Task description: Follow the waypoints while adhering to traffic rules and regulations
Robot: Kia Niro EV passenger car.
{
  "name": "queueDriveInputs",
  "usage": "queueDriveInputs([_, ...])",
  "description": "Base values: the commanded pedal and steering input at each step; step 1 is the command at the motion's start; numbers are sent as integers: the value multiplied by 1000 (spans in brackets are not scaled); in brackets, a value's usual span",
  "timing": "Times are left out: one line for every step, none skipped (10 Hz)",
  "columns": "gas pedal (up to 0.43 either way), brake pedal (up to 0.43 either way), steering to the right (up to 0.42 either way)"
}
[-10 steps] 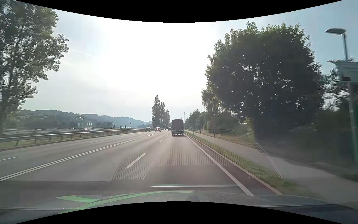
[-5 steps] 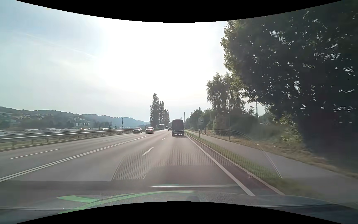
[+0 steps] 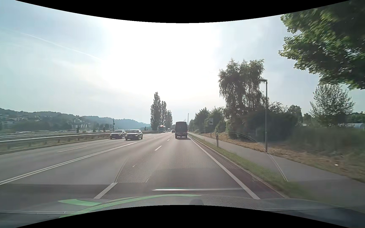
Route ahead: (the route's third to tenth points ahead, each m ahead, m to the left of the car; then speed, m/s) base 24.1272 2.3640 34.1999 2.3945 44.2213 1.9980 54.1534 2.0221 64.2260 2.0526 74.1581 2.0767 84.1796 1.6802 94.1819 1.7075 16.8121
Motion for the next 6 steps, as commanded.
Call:
queueDriveInputs([110,0,1])
queueDriveInputs([110,0,1])
queueDriveInputs([110,0,1])
queueDriveInputs([110,0,1])
queueDriveInputs([110,0,1])
queueDriveInputs([110,0,1])
